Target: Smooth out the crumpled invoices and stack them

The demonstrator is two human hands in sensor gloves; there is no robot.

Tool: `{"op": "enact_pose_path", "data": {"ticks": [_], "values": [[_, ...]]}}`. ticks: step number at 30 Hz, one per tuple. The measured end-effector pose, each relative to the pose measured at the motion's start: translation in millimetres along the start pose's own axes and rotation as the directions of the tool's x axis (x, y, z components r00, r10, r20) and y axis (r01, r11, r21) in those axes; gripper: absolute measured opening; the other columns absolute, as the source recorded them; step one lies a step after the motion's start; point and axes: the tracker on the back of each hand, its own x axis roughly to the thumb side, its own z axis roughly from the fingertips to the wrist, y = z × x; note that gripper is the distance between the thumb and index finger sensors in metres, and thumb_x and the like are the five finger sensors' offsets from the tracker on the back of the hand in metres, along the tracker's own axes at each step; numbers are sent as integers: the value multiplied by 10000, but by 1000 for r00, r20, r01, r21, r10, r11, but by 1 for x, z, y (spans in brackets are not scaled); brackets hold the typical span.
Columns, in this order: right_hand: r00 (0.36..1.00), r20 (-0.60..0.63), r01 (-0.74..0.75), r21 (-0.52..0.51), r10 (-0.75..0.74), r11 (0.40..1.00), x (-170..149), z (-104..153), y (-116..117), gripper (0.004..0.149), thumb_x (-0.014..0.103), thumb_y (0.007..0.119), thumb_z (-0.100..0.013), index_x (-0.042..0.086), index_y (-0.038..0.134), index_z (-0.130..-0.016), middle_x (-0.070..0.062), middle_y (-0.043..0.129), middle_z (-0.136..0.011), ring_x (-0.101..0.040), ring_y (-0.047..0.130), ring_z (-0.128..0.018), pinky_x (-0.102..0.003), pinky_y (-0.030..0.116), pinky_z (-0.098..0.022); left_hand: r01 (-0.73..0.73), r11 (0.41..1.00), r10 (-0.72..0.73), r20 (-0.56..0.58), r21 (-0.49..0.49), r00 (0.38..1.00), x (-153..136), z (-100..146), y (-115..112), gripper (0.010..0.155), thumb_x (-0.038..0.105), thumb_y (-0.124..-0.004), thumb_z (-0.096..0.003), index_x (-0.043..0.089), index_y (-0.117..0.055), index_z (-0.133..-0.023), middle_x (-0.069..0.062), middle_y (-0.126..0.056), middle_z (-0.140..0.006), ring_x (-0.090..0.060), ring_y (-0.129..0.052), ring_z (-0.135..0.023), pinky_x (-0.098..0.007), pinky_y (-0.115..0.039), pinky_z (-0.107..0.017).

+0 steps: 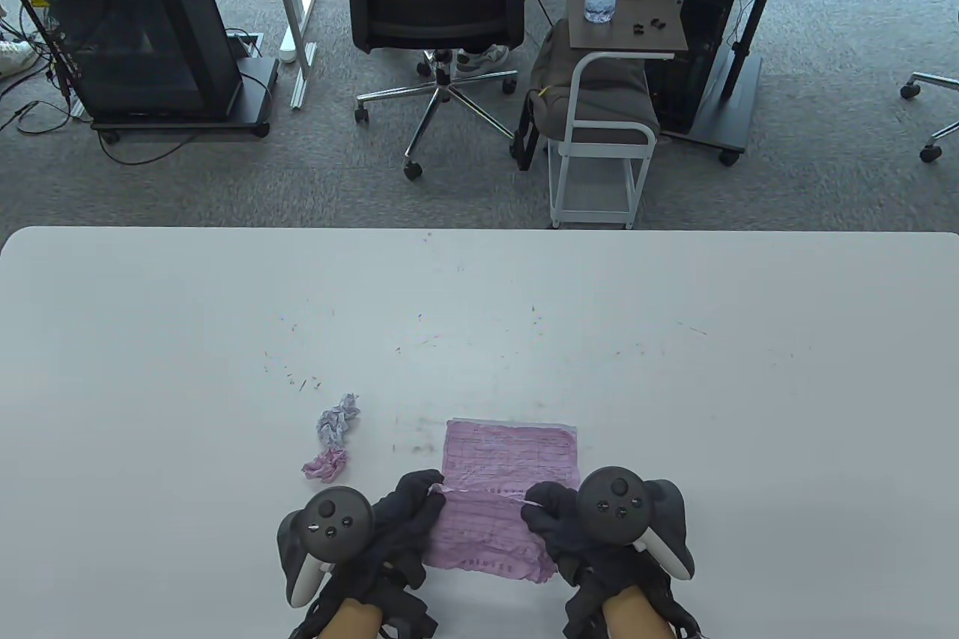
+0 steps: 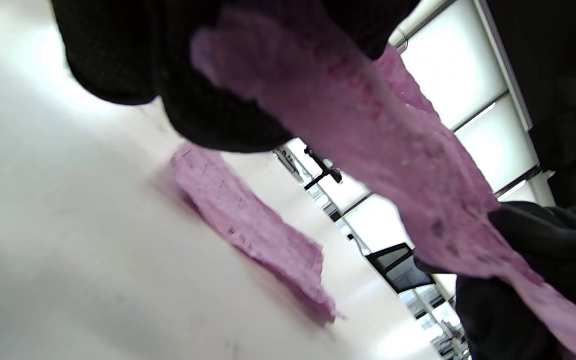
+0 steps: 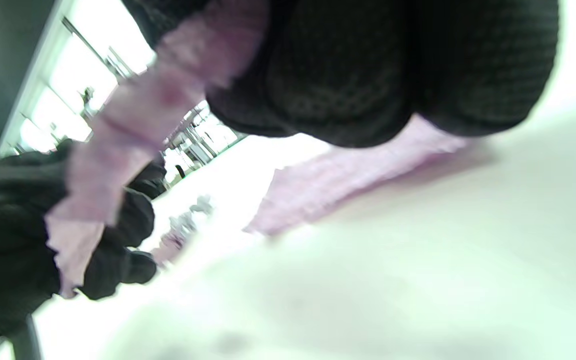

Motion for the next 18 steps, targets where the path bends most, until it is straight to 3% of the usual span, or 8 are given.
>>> {"op": "enact_pose_path", "data": {"ticks": [4, 6, 8, 10, 13, 16, 18], "values": [[995, -44, -86, 110, 91, 990, -14, -5, 11, 401, 354, 719, -566, 83, 758, -859, -39, 950, -469, -190, 951, -290, -416, 876, -263, 255, 945, -266, -31, -207, 963, 3, -7, -23, 541, 244, -763, -569, 32, -616, -1044, -127, -889, -726, -242, -1017, -410, -560, -790, -526], [982, -58, -173, 91, 179, 981, -13, -6, 15, 393, 354, 743, -558, 84, 781, -840, -34, 957, -450, -186, 955, -274, -412, 880, -252, 349, 906, -366, -33, -239, 930, 4, -8, -31, 578, 238, -778, -563, 32, -578, -1065, -143, -860, -768, -266, -1006, -468, -575, -771, -539], [971, -71, -216, 135, 227, 967, -14, -7, 19, 389, 363, 745, -560, 94, 781, -838, -22, 956, -451, -176, 956, -278, -404, 884, -257, 420, 869, -439, -16, -261, 898, 6, -7, -33, 651, 268, -783, -565, 76, -479, -1108, -182, -734, -909, -326, -943, -636, -608, -718, -578], [966, -85, -230, 140, 243, 963, -14, -8, 24, 385, 364, 758, -559, 92, 791, -829, -24, 957, -444, -180, 956, -274, -409, 882, -254, 450, 866, -456, 25, -218, 889, 9, -5, -30, 680, 280, -778, -568, 196, -407, -1131, -209, -543, -1039, -424, -806, -804, -630, -676, -599], [956, -85, -266, 158, 282, 951, -11, -10, 27, 380, 365, 763, -561, 95, 796, -826, -24, 957, -443, -182, 955, -275, -412, 881, -258, 454, 873, -442, 106, -175, 891, 18, -3, -24, 622, 298, -774, -568, 335, -471, -1110, -228, -362, -1107, -524, -636, -920, -655, -613, -630], [950, -82, -285, 157, 300, 946, -10, -12, 30, 380, 366, 763, -561, 95, 797, -825, -23, 958, -444, -182, 956, -277, -412, 882, -259, 468, 844, -444, 150, -261, 883, 20, -4, -30, 564, 302, -772, -570, 350, -566, -1092, -251, -295, -1128, -603, -551, -955, -689, -570, -640], [946, -90, -293, 183, 313, 938, -11, -14, 35, 379, 363, 762, -562, 92, 796, -826, -29, 957, -447, -188, 956, -280, -416, 880, -262, 509, 776, -489, 156, -372, 858, 17, -5, -43, 558, 307, -768, -572, 355, -570, -1092, -257, -253, -1135, -642, -494, -970, -706, -548, -643]]}}
